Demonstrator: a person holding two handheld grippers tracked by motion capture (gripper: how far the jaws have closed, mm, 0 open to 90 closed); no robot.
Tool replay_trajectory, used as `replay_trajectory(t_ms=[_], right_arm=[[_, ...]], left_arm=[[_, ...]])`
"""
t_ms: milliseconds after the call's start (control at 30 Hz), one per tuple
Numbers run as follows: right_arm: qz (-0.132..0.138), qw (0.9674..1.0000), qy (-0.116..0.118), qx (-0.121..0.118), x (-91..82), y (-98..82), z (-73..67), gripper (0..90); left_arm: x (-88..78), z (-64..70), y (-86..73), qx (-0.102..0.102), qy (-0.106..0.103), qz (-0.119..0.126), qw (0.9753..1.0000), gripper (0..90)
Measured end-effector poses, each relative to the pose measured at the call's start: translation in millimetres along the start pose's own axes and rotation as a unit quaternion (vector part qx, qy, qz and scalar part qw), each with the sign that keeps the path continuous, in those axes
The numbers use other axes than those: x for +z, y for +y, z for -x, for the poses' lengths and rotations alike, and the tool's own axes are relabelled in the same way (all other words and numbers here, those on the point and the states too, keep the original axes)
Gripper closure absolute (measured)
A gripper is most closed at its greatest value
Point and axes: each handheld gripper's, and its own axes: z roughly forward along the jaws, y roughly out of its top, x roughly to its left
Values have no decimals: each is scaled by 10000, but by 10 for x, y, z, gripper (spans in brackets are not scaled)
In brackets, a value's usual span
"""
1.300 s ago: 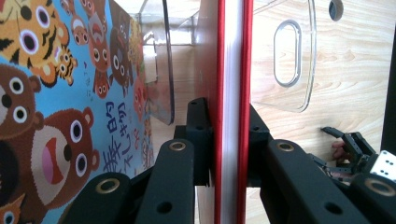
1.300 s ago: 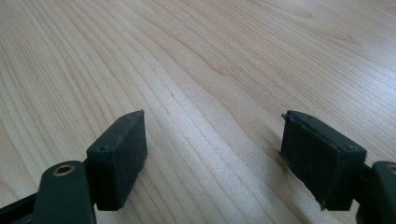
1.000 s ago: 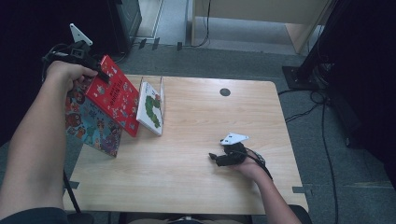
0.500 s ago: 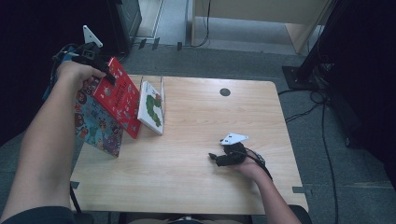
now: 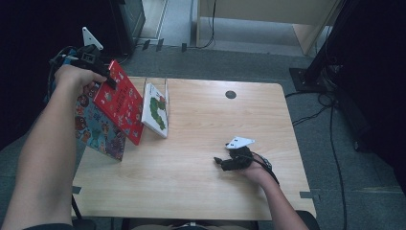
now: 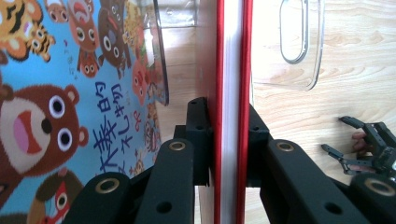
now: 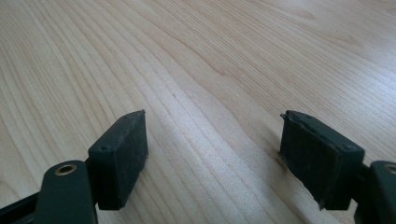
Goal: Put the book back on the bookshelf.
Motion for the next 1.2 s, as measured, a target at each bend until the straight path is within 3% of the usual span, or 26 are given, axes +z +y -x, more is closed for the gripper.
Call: replay_trajectory(t_ms=[267, 767, 1200], right_arm=[[7, 10000, 33, -17, 10, 8, -11, 238], [10, 9999, 100, -68, 28, 25, -19, 239], [11, 9999, 99, -69, 28, 25, -19, 238]], left_arm=[[-50, 52, -32, -60, 167, 45, 9998, 791], [5, -199, 89, -213, -222, 314, 9990, 787], [109, -302, 133, -213, -218, 417, 9987, 779]])
